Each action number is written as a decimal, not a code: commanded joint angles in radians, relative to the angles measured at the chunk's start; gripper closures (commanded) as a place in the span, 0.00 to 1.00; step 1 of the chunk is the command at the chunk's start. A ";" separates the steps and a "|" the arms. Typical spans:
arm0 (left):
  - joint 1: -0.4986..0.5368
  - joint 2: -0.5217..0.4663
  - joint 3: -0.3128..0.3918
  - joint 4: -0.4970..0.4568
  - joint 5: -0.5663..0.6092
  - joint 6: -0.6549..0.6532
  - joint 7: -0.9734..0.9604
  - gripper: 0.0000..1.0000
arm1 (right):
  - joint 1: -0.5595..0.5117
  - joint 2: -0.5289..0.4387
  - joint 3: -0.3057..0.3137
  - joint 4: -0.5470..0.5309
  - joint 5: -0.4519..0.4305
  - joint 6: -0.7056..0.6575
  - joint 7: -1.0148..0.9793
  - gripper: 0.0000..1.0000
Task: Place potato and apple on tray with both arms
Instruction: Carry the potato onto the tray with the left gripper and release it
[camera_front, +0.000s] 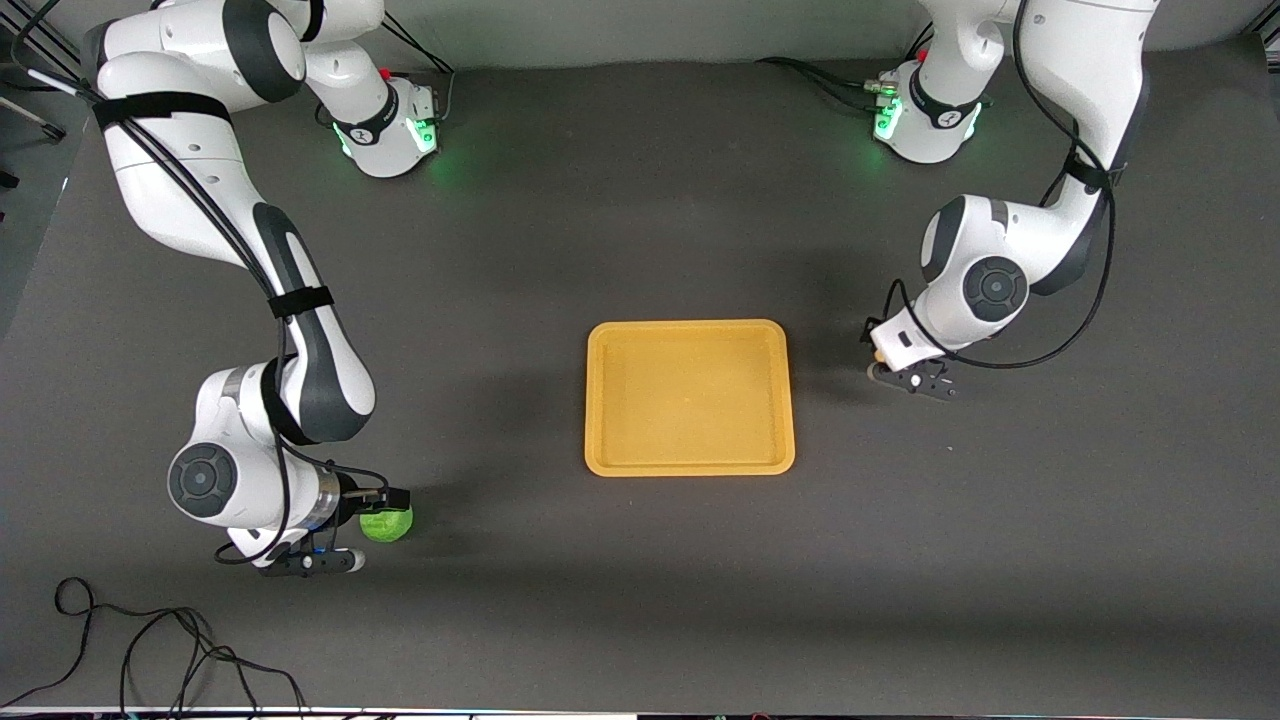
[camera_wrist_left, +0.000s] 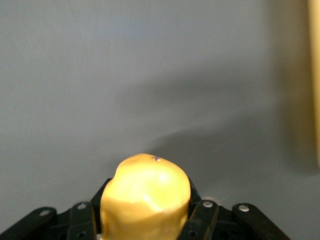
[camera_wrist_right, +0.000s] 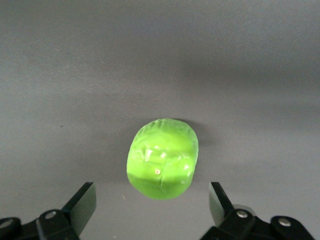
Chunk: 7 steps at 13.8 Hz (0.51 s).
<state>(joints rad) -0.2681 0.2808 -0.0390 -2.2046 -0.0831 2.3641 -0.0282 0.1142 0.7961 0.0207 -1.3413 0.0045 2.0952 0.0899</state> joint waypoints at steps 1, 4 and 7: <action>-0.104 0.110 -0.007 0.248 -0.093 -0.078 -0.261 0.70 | 0.005 0.021 -0.008 -0.006 0.008 0.051 0.019 0.00; -0.178 0.271 -0.022 0.475 -0.116 -0.115 -0.488 0.60 | 0.009 0.040 -0.010 -0.006 0.002 0.092 0.017 0.00; -0.227 0.379 -0.027 0.569 -0.101 -0.121 -0.667 0.62 | 0.010 0.057 -0.010 -0.009 -0.040 0.129 0.017 0.00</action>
<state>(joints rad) -0.4713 0.5602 -0.0745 -1.7418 -0.1836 2.2824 -0.6028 0.1140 0.8411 0.0196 -1.3486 -0.0109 2.1944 0.0903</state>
